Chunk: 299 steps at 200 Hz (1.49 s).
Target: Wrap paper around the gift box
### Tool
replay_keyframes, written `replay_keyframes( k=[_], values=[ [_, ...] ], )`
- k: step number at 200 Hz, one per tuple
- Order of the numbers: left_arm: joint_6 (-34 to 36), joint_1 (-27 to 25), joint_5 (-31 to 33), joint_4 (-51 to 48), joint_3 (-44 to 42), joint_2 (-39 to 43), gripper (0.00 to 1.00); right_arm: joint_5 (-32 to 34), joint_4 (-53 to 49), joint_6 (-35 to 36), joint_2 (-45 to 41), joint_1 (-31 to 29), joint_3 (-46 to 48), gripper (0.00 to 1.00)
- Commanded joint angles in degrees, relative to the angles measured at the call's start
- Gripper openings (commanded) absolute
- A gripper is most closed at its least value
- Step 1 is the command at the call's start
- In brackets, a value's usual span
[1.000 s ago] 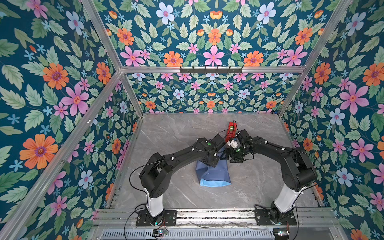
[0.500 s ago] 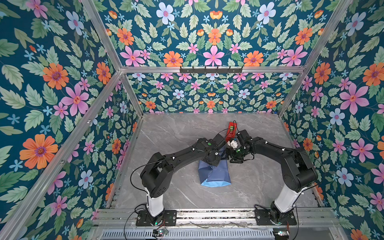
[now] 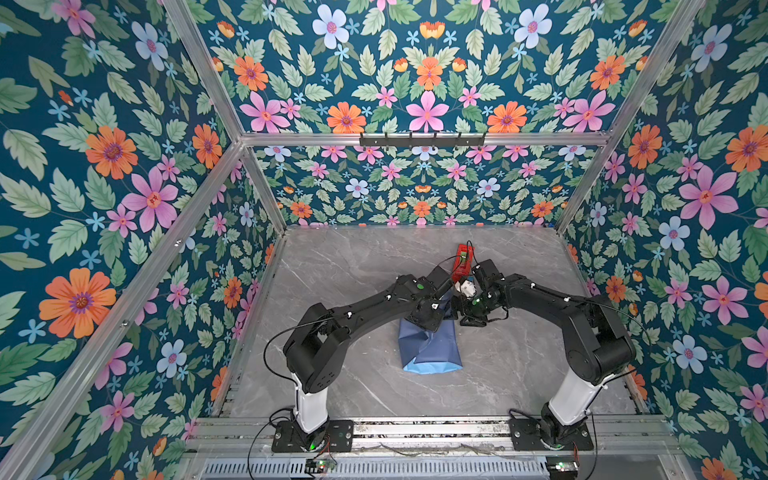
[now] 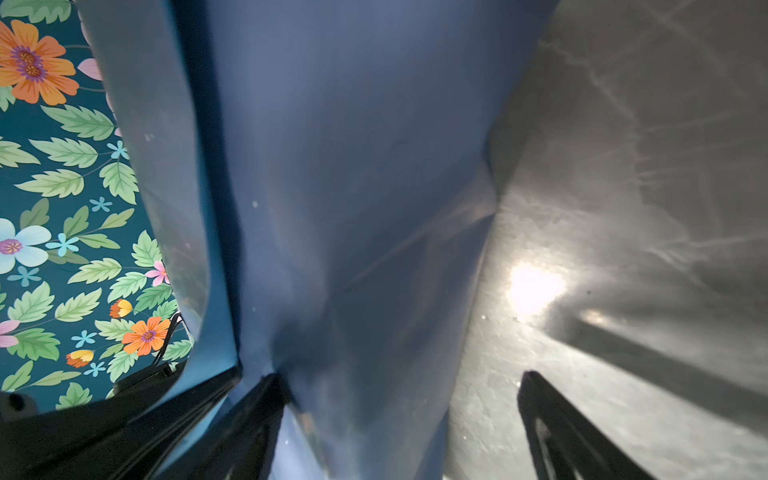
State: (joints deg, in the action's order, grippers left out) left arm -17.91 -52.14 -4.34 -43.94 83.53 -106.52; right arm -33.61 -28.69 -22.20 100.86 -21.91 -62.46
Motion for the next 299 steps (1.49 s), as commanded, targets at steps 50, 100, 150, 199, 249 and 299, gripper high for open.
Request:
replay_keyframes(
  k=[50, 100, 150, 199, 249, 299],
  values=[
    [-2.45, 0.11, -2.08, 1.93, -0.41, -1.61, 0.00, 7.59, -4.31, -0.37, 0.24, -0.33, 0.75, 0.88],
    [-3.44, 0.28, -1.02, 2.70, -2.76, -0.68, 0.00, 7.10, -4.54, -0.57, -0.35, -0.34, 0.10, 0.88],
    [-3.61, 1.93, -0.51, 2.80, -4.70, 2.63, 0.00, 7.15, -4.89, -0.71, -0.48, -0.33, -0.43, 0.88],
    [-3.99, 1.95, 2.80, 0.06, -5.54, 7.64, 0.00, 7.28, -4.71, -0.74, -0.14, -0.33, 0.06, 0.88],
    [-4.56, 1.48, 6.82, -2.84, -4.92, 8.81, 0.00, 7.06, -4.35, -0.90, 0.60, -0.33, -0.11, 0.88],
    [-3.55, 0.72, 5.77, -3.46, -0.91, 5.11, 0.00, 7.15, -4.49, -0.72, 0.68, -0.37, -0.04, 0.88]
  ],
)
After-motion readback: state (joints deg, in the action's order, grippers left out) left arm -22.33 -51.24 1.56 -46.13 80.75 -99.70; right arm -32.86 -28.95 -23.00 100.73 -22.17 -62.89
